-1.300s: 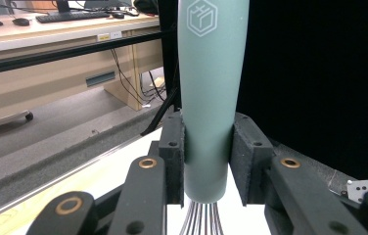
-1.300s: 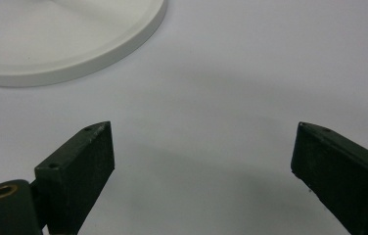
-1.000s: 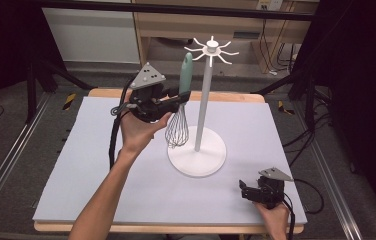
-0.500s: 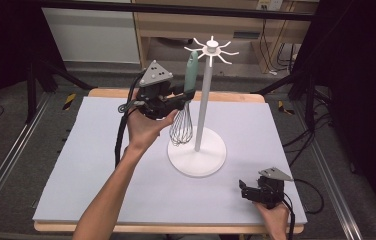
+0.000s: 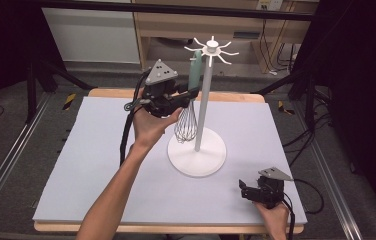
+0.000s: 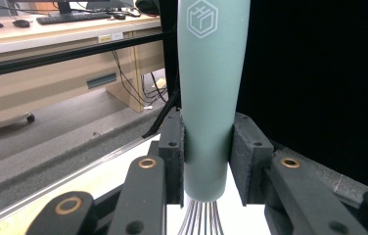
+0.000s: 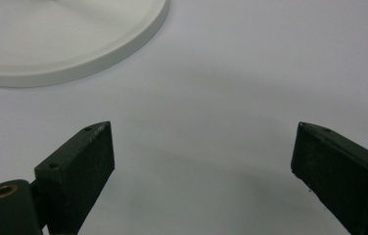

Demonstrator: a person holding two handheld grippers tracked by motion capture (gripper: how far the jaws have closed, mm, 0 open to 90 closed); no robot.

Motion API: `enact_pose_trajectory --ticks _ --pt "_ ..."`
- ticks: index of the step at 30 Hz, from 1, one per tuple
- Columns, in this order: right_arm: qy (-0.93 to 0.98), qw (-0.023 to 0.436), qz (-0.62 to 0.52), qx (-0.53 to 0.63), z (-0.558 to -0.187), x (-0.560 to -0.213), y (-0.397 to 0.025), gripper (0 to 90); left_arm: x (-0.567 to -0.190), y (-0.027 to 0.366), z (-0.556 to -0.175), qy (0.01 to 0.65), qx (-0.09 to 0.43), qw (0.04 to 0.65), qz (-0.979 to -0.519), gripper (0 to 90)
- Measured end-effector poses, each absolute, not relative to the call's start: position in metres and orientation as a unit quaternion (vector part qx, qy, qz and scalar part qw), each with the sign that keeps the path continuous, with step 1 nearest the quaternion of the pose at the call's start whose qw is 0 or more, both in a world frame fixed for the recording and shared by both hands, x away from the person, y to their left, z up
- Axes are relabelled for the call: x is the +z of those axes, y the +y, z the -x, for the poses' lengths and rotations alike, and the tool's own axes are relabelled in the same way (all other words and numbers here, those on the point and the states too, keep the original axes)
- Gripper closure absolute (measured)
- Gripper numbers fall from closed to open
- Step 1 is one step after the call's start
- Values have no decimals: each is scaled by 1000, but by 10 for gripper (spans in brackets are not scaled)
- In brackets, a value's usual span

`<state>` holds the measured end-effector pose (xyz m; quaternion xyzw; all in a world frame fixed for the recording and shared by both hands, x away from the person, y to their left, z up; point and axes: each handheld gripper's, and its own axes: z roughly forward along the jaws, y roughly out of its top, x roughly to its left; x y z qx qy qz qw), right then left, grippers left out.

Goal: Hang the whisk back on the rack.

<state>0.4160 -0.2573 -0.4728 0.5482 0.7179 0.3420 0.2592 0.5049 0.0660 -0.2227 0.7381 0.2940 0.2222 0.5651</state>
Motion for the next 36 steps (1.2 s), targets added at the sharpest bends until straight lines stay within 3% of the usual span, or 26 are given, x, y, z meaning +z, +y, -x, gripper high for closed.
enact_pose_trajectory --ticks 23,36 --pt "721 257 -546 340 -416 -473 -257 95 -234 62 -510 286 244 580 -722 680" --pt "719 260 -547 341 -416 -473 -258 95 -247 76 -502 288 254 574 -724 536"
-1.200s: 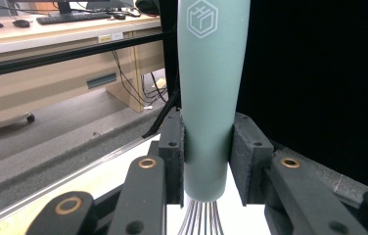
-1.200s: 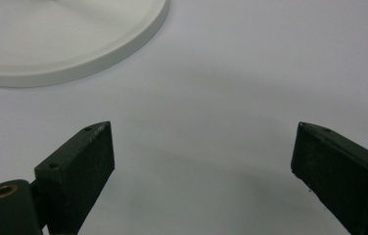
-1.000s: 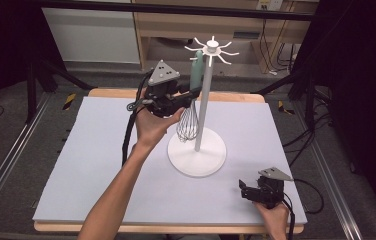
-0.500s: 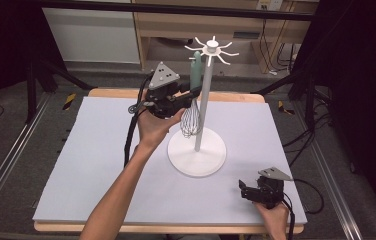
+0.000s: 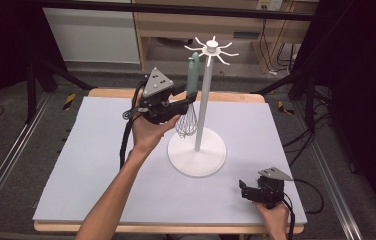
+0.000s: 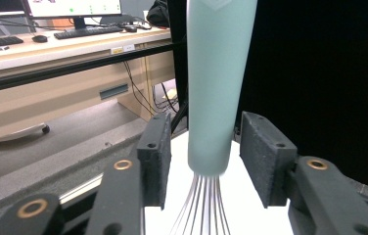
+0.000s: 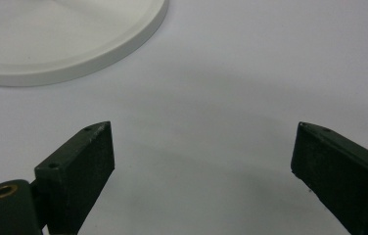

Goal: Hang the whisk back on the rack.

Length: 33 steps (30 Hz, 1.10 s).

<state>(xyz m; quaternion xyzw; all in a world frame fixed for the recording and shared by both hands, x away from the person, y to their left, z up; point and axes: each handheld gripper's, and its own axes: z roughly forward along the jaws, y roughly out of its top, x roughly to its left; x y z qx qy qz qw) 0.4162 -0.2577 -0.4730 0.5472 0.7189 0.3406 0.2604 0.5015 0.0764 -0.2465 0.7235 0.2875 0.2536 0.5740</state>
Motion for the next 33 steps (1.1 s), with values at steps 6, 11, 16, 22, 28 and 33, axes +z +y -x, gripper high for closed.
enact_pose_trajectory --ticks 6,11,16,22,28,33 --pt "719 260 -548 340 -416 -473 -258 95 -261 85 -493 287 256 578 -719 484" --pt "718 260 -550 339 -416 -473 -258 95 -272 90 -485 284 259 578 -720 444" --pt "717 260 -551 338 -416 -473 -259 95 -285 96 -477 280 260 572 -726 417" --pt "718 260 -551 336 -417 -474 -259 94 -307 104 -470 285 258 556 -737 396" --pt "718 261 -552 335 -417 -474 -259 95 -328 111 -464 290 249 538 -751 382" --pt "717 260 -553 335 -416 -474 -259 94 -343 116 -459 293 244 532 -756 373"
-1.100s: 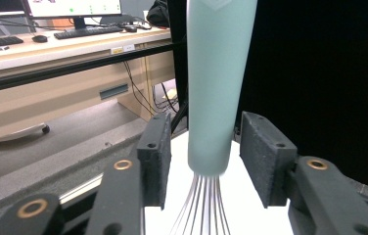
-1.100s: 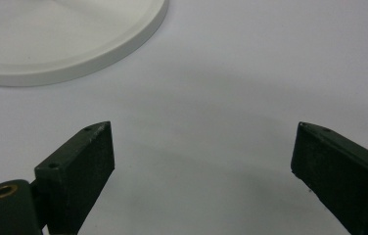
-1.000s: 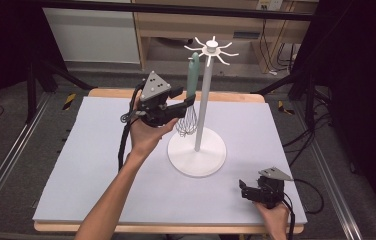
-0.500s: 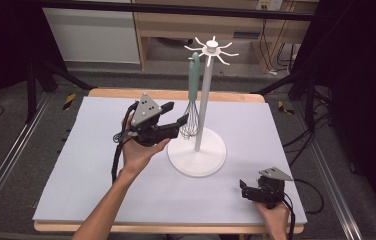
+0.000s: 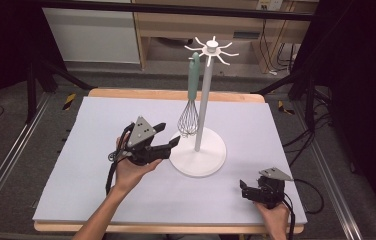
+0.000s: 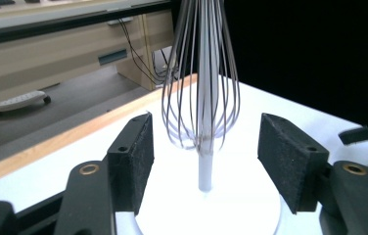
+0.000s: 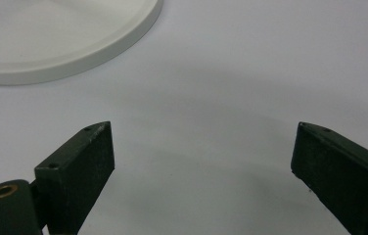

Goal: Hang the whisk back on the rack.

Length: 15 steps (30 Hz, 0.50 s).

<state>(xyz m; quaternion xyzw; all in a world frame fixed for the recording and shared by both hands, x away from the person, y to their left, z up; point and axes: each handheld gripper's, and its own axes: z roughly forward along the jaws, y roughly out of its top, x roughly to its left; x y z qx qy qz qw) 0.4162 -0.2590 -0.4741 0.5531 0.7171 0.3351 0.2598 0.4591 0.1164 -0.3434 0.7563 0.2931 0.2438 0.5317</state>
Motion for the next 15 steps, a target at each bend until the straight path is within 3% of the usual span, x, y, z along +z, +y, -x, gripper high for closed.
enact_pose_trajectory --ticks 15 --pt "717 262 -554 333 -416 -475 -260 94 -398 151 -451 336 238 480 -775 356"
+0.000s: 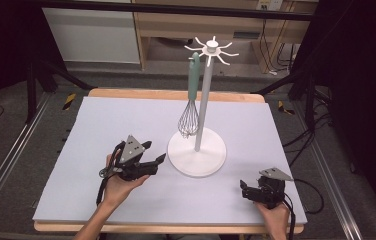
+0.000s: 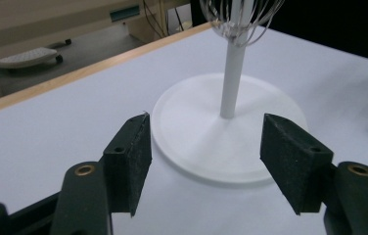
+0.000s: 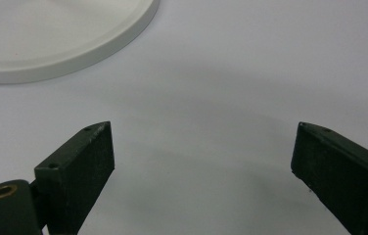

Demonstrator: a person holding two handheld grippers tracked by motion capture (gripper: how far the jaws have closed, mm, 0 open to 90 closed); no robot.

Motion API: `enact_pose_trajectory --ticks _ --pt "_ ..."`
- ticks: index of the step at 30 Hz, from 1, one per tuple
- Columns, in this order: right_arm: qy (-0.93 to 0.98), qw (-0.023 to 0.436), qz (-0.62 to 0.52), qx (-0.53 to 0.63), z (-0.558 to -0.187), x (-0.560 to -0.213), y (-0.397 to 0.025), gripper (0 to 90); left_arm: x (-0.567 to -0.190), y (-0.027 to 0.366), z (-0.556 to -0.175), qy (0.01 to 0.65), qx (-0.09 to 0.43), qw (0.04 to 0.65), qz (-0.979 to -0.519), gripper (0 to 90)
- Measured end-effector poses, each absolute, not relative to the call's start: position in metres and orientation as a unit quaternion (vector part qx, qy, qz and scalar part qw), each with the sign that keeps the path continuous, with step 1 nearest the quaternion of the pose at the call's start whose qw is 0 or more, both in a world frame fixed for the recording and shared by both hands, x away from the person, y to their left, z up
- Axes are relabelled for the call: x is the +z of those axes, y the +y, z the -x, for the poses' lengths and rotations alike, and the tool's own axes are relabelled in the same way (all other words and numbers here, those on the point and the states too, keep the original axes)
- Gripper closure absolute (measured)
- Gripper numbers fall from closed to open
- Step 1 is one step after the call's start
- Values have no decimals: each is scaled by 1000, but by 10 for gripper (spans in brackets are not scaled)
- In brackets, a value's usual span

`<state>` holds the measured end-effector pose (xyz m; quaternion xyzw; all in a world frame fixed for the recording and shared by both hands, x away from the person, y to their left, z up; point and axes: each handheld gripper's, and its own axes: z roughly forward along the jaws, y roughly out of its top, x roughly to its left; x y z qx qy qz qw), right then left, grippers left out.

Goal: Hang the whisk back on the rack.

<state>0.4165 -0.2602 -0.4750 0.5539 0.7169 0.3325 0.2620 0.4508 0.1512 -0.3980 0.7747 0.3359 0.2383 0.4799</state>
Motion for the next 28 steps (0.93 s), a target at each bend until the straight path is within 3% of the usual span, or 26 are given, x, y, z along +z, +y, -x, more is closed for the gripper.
enact_pose_trajectory --ticks 28 --pt "708 270 -570 317 -416 -477 -267 89 -450 256 -441 475 251 408 -738 296"
